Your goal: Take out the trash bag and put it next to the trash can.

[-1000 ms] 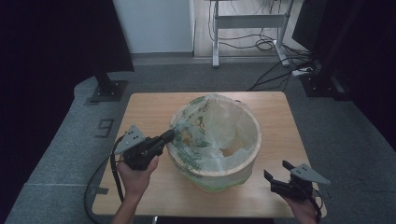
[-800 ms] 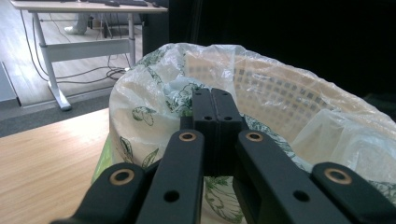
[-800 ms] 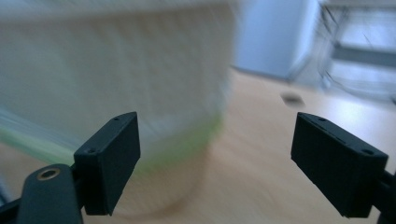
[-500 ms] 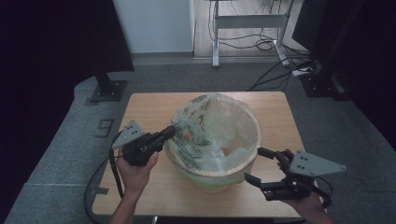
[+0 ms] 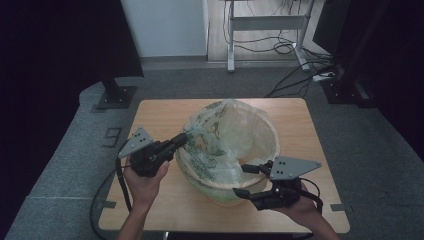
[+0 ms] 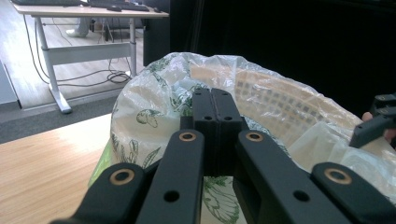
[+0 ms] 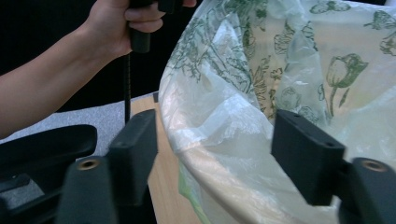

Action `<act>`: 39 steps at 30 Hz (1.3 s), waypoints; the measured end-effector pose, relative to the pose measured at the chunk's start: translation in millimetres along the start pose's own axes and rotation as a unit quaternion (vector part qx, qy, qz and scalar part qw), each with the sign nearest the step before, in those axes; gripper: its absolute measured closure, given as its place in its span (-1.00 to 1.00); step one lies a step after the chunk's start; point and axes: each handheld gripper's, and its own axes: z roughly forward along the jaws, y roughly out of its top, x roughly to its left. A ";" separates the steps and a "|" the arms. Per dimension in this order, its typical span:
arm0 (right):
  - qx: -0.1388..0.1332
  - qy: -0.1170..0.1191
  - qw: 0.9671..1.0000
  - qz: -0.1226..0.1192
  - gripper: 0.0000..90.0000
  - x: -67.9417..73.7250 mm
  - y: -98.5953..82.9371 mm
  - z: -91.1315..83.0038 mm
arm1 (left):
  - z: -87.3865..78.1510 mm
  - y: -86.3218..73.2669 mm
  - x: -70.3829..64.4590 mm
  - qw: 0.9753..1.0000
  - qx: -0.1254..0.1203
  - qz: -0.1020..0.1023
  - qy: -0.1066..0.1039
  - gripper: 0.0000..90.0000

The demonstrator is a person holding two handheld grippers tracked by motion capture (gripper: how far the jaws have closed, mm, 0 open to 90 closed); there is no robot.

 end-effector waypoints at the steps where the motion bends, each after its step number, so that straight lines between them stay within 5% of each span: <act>1: 0.001 0.000 1.000 -0.003 -0.07 0.5 -0.1 -0.1 | -0.1 -0.1 0.1 1.000 -0.001 -0.001 0.000 1.00; 9: 0.001 0.040 0.999 -0.003 0.62 -0.5 2.3 -3.9 | -1.3 -1.2 0.0 1.000 -0.003 -0.003 0.002 1.00; 13: 0.004 0.035 0.999 -0.011 0.98 0.5 6.6 -6.1 | -1.9 -1.8 0.3 1.000 -0.004 -0.003 0.002 1.00; 16: 0.005 0.024 1.000 -0.016 0.98 -0.2 11.1 -6.2 | -2.3 -2.2 0.7 1.000 -0.004 -0.004 0.002 1.00; 24: -0.051 -0.007 0.999 -0.008 0.99 -10.3 50.9 -15.5 | -4.0 -2.2 3.7 1.000 -0.006 -0.006 0.004 1.00; 30: -0.054 -0.025 0.998 -0.012 0.99 -21.8 75.9 -7.4 | -2.5 -3.6 5.0 1.000 -0.005 -0.008 0.005 1.00; 35: -0.052 -0.020 0.998 0.007 0.98 -32.3 73.3 1.0 | -2.3 -4.7 4.9 1.000 -0.005 -0.008 0.004 1.00; 37: -0.055 -0.016 0.998 0.008 0.78 -32.8 65.9 -0.6 | -2.7 -5.1 5.5 1.000 -0.006 -0.009 0.004 1.00; 39: -0.059 -0.021 0.998 0.007 0.20 -31.2 56.6 -7.0 | -3.5 -5.5 6.1 1.000 -0.007 -0.010 0.004 1.00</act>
